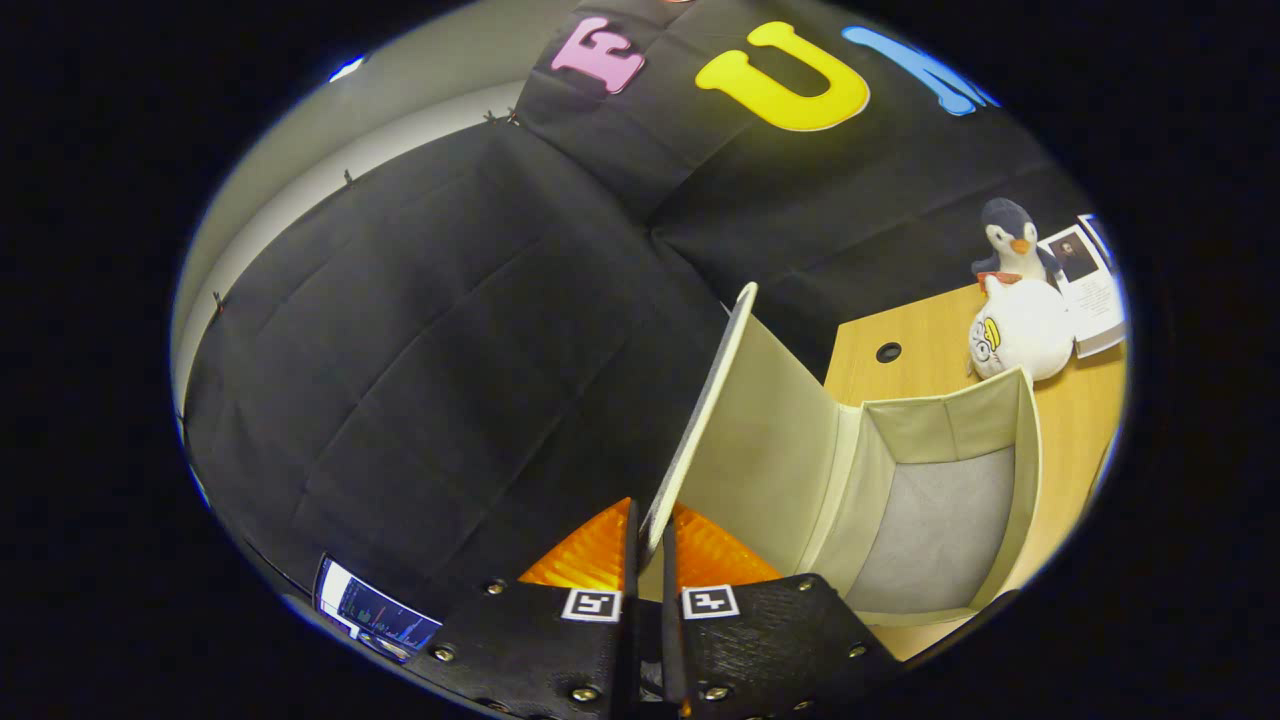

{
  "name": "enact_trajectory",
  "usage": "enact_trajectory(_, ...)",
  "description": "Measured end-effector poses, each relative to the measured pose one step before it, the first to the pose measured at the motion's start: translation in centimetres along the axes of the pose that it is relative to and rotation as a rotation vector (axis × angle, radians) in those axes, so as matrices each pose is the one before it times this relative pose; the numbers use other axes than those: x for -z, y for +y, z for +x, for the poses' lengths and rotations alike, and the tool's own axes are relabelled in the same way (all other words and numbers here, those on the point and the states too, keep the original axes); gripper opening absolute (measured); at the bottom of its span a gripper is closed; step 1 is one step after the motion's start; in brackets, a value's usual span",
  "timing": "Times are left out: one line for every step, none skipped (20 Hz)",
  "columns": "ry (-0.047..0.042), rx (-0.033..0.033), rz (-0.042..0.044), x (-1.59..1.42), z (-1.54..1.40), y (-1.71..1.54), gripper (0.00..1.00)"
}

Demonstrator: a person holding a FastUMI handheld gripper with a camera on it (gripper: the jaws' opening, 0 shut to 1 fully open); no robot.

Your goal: Open the storage box then place both shoes into the box .Put the left shoe in first, then the right shoe, with the right side of both shoes facing outward in a uniform manner.

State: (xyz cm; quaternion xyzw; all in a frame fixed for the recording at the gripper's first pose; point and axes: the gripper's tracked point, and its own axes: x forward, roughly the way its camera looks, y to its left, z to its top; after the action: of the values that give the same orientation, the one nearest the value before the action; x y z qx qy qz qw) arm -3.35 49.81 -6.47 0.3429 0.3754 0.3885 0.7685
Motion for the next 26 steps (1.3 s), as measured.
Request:
enact_trajectory(0.01824,0.0042,-0.03392,0.635,0.542,0.38,0.09)
enact_trajectory(0.02065,-0.00817,-0.03899,0.379,0.24,0.494,0.09)
enact_trajectory(0.0186,-0.00824,-0.04735,0.479,0.404,0.582,0.14)
enact_trajectory(0.00816,-0.00246,-0.05087,0.278,0.499,0.447,0.27)
enact_trajectory(-0.00257,0.00219,-0.05265,0.038,-0.444,0.164,0.41)
enact_trajectory(-0.00791,0.00828,-0.05076,-0.128,-0.479,0.089,0.68)
enact_trajectory(-0.00918,0.01184,-0.04284,0.017,-0.558,-0.15,0.79)
enact_trajectory(-0.01204,0.00768,-0.02804,-0.136,-0.402,-0.412,0.96)
enact_trajectory(-0.01236,0.00387,-0.00804,-0.212,-0.655,-0.348,0.97)
enact_trajectory(-0.0112,0.00777,0.00659,-0.187,-0.738,-0.513,0.97)
enact_trajectory(-0.01253,0.01119,0.01112,-0.305,-0.801,-0.568,0.97)
enact_trajectory(-0.00956,0.01715,0.0057,-0.325,-0.788,-0.921,0.97)
enact_trajectory(-0.00918,0.02627,0.00023,-0.304,-0.819,-1.0,0.97)
enact_trajectory(-0.01288,0.02792,-0.00509,-0.356,-0.849,-1.352,0.97)
enact_trajectory(-0.01213,0.02836,-0.00454,-0.382,-0.688,-1.133,0.97)
enact_trajectory(-0.01043,0.03101,-0.0065,-0.092,-0.929,-1.442,0.97)
enact_trajectory(-0.00813,0.03465,-0.01054,-0.141,-0.903,-1.597,0.97)
enact_trajectory(-0.00798,0.03757,-0.01345,-0.015,-0.889,-1.66,0.97)
enact_trajectory(-0.00584,0.03775,-0.01334,0.017,-0.822,-1.82,0.97)
enact_trajectory(-0.00513,0.03335,-0.01184,0.064,-0.678,-1.679,0.97)
enact_trajectory(-0.00212,0.03011,-0.00699,0.019,-0.653,-1.608,0.97)
enact_trajectory(-0.00488,0.02578,-0.00564,0.057,-0.707,-1.516,0.98)
enact_trajectory(-0.00513,0.02705,-0.00304,0.142,-0.642,-1.704,0.98)
enact_trajectory(-0.00487,0.02388,-0.002,0.081,-0.512,-1.55,0.97)
enact_trajectory(-0.00298,0.02518,0.00029,0.186,-0.511,-1.392,0.98)
enact_trajectory(0.0004,0.02541,0.00259,0.323,-0.378,-1.499,0.98)
